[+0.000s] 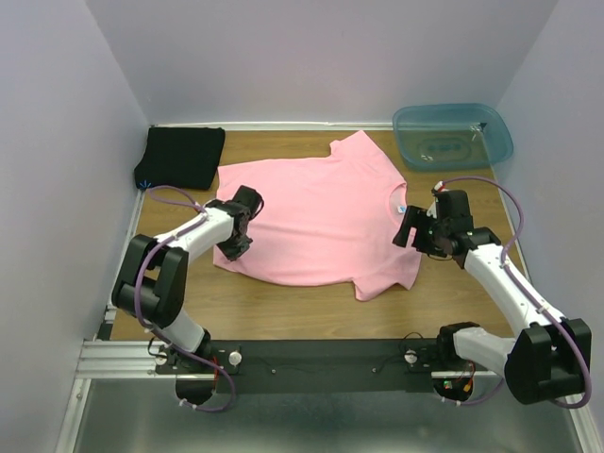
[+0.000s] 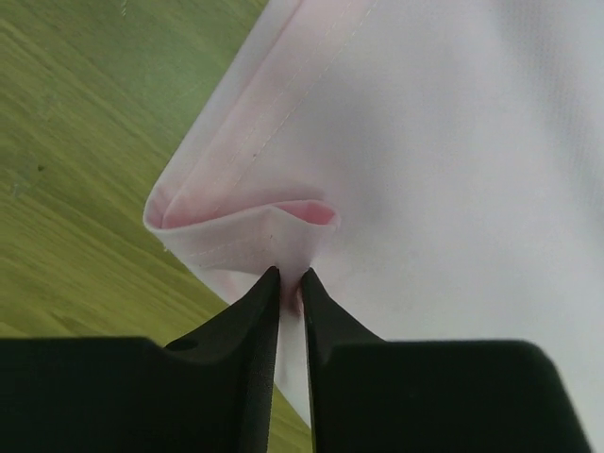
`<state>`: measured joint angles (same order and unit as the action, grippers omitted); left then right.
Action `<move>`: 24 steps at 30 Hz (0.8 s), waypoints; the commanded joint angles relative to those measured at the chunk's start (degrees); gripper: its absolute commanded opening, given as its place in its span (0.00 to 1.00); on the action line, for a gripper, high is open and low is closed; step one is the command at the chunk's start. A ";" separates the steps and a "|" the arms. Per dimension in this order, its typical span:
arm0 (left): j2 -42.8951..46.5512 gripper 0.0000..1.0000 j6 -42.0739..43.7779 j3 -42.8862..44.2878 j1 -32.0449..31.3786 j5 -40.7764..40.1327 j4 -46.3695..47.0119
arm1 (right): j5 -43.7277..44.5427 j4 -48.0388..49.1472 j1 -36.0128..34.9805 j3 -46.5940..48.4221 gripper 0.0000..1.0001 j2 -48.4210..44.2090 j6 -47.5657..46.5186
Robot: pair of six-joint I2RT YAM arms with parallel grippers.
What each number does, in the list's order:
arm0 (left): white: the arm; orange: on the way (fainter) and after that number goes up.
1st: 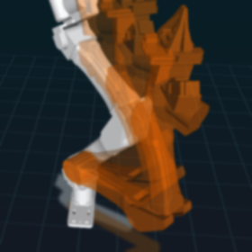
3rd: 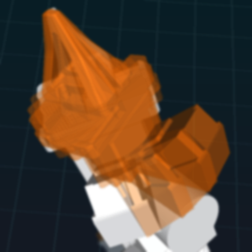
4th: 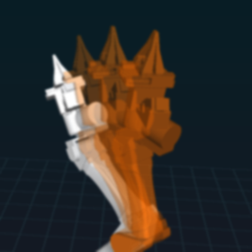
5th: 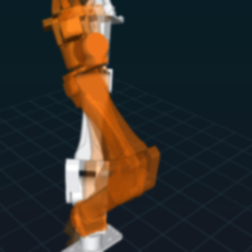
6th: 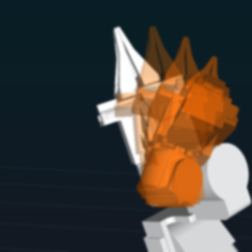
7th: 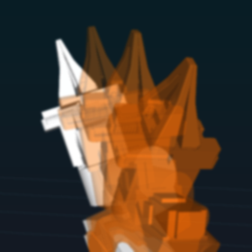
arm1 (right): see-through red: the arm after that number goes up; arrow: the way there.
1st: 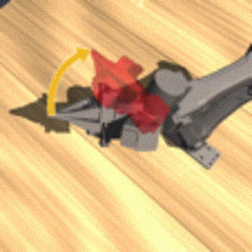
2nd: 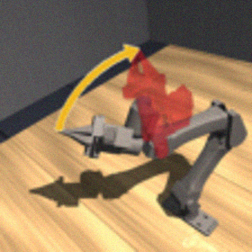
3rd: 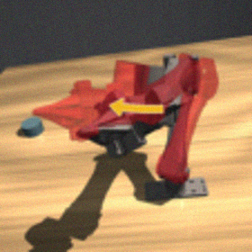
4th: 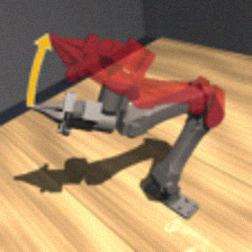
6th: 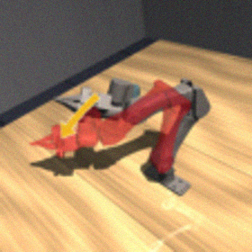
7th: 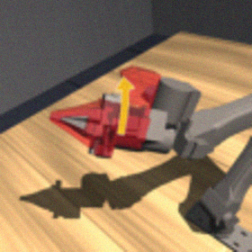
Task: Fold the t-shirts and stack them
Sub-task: Flatten the tshirt out
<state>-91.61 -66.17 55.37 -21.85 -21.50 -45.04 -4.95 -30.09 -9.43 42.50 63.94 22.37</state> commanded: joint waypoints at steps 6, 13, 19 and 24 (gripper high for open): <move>15.65 0.18 -7.38 -11.32 -1.53 2.68 -6.02 | -1.64 -0.24 -0.33 -1.02 0.90 -1.98 -0.84; 25.51 0.28 -10.21 -14.68 -2.06 4.79 -10.07 | -2.96 -0.32 -0.41 -0.75 0.90 -1.54 -0.13; 31.31 0.52 -13.27 -13.37 -3.81 7.08 -12.88 | -3.57 -0.32 -0.41 -1.10 0.90 -1.19 1.53; 38.68 0.89 -16.52 -10.91 -4.52 7.00 -16.13 | -1.13 -2.60 -0.41 -1.89 0.90 -1.27 4.78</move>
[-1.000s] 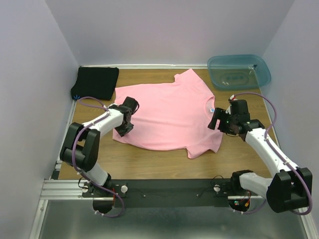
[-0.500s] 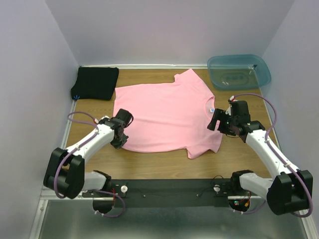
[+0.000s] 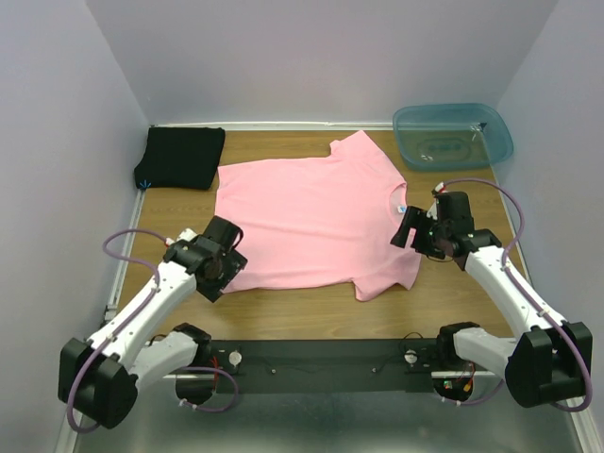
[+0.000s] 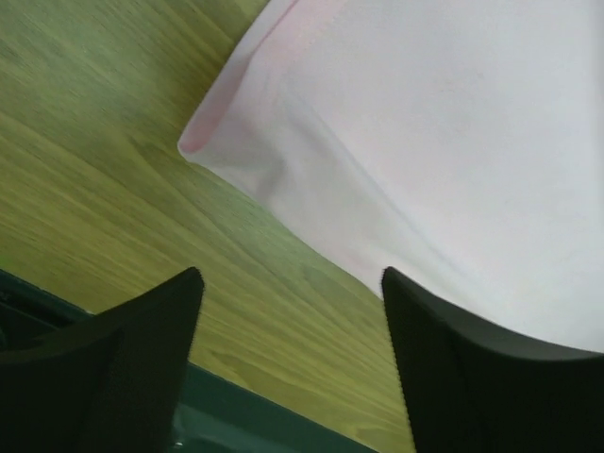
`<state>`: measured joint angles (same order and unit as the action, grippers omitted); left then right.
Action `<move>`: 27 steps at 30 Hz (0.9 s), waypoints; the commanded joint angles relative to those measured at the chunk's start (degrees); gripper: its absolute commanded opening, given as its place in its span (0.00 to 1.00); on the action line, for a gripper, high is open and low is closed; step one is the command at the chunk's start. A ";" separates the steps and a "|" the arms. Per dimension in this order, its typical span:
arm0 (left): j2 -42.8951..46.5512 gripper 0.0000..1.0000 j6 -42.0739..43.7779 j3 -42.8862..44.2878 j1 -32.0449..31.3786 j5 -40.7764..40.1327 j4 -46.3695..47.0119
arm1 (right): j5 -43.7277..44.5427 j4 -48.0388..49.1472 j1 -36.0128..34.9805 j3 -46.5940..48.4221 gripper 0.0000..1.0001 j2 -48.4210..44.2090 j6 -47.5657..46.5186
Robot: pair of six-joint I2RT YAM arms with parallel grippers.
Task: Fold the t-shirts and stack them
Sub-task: Flatten the tshirt out
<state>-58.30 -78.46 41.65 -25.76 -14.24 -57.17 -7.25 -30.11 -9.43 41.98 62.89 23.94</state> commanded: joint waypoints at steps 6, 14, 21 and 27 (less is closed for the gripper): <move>4.27 0.90 -0.49 10.63 -0.61 -3.25 -0.86 | 6.89 -9.26 -0.32 -1.20 0.88 0.56 6.98; -7.25 0.86 17.79 8.98 -0.78 -5.09 15.58 | 4.70 -12.61 -0.24 -4.26 0.74 -1.02 15.86; -15.34 0.80 24.49 3.27 -0.70 -4.04 27.01 | 10.31 -12.43 -0.32 -8.57 0.57 -4.27 22.10; -16.14 0.79 23.88 -4.01 0.27 -0.97 31.84 | 9.00 -11.82 -0.32 -11.47 0.56 -4.62 26.15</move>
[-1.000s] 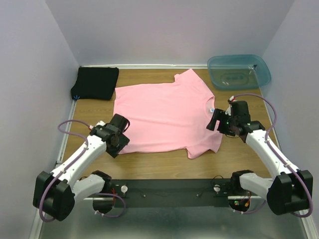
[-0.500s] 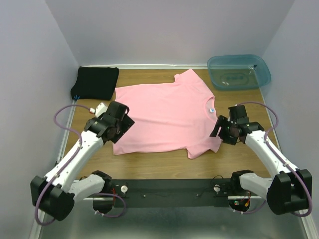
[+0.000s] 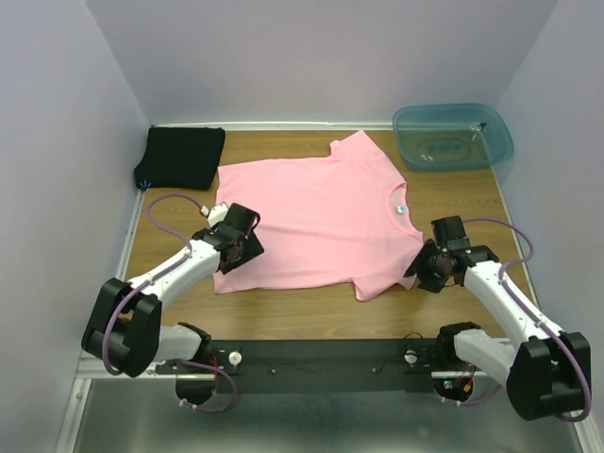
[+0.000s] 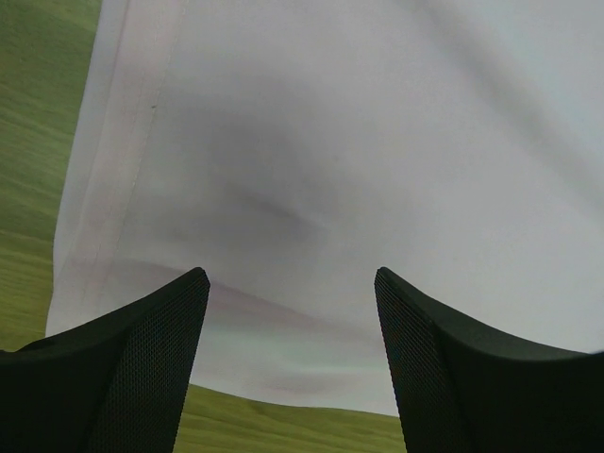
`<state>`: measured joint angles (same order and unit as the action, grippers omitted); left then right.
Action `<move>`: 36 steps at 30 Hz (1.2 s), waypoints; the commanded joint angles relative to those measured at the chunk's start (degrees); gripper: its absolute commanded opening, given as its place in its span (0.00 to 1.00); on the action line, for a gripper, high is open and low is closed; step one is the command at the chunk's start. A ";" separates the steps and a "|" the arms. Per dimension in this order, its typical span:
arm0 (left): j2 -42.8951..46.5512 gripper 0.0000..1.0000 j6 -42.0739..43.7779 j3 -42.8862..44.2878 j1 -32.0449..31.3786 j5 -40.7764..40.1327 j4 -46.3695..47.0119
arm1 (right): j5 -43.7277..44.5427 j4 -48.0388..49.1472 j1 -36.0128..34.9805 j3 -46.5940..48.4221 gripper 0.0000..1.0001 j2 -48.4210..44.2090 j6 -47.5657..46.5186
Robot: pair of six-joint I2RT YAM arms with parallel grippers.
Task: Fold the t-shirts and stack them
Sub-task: Flatten the tshirt out
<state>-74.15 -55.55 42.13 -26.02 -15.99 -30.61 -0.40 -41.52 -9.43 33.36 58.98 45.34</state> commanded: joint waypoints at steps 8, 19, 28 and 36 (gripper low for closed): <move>-0.91 0.79 1.41 -9.52 0.88 3.51 8.64 | 0.67 3.89 -0.24 -5.94 0.54 0.43 5.19; 0.76 0.79 3.78 -8.64 0.97 1.49 7.32 | 2.60 9.97 -0.32 -6.12 0.26 1.66 5.02; 1.20 0.79 3.96 -8.56 0.97 -0.70 6.09 | 0.76 7.42 -0.24 3.54 0.04 6.66 1.68; 1.99 0.79 5.19 -8.99 0.97 -0.97 6.09 | -1.53 7.41 -0.32 17.16 0.17 23.45 -3.41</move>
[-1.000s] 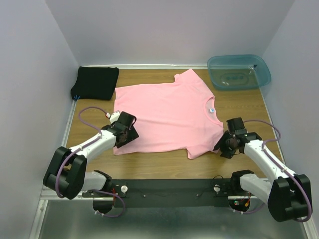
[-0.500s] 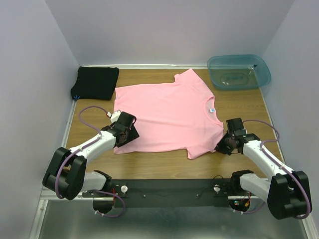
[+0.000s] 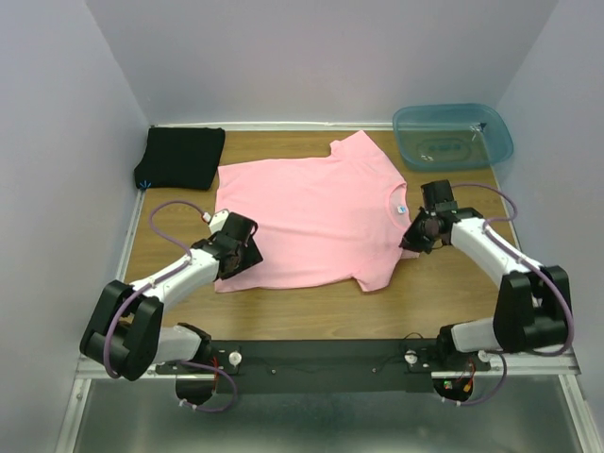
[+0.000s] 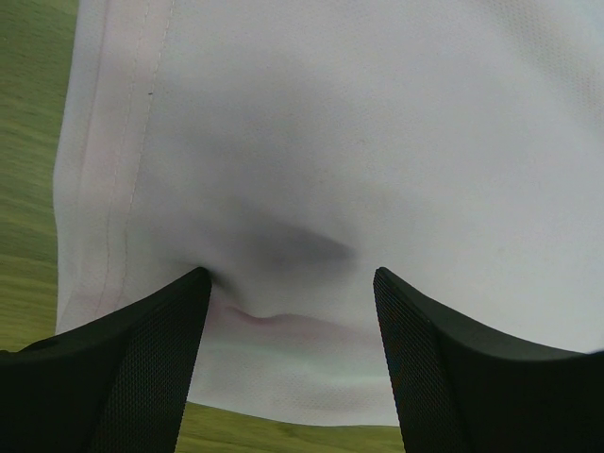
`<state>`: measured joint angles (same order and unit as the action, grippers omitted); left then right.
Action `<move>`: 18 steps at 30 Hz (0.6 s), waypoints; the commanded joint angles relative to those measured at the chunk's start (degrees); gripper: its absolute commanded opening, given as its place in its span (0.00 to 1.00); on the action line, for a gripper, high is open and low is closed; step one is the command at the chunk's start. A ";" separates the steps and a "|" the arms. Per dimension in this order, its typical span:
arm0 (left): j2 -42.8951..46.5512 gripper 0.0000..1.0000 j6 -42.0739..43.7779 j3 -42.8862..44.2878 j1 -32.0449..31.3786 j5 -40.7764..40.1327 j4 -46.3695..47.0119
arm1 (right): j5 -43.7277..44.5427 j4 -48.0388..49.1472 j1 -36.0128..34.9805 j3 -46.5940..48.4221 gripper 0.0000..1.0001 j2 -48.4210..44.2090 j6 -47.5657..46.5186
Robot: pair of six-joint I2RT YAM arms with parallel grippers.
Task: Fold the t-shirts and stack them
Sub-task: Flatten the tshirt out
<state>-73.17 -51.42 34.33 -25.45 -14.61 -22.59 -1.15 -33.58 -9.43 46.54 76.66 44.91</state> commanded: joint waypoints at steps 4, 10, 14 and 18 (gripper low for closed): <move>1.18 0.79 1.58 -1.28 0.40 -1.83 -1.49 | -0.87 0.88 -0.32 10.13 0.25 11.92 -5.87; 0.48 0.79 2.29 -0.49 0.40 -1.21 -0.97 | -1.23 2.21 -0.32 13.75 0.54 11.15 -10.00; -0.05 0.79 2.81 0.83 0.40 -0.60 -0.96 | -1.66 2.21 -0.32 9.63 0.61 4.13 -10.19; 0.30 0.79 3.78 2.93 0.32 -0.77 -1.84 | -0.96 2.12 -0.32 1.47 0.60 -5.62 -9.40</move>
<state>-72.90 -49.17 34.52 -25.45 -14.55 -23.09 -2.28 -31.14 -9.43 53.89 78.59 35.92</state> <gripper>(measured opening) 0.788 0.605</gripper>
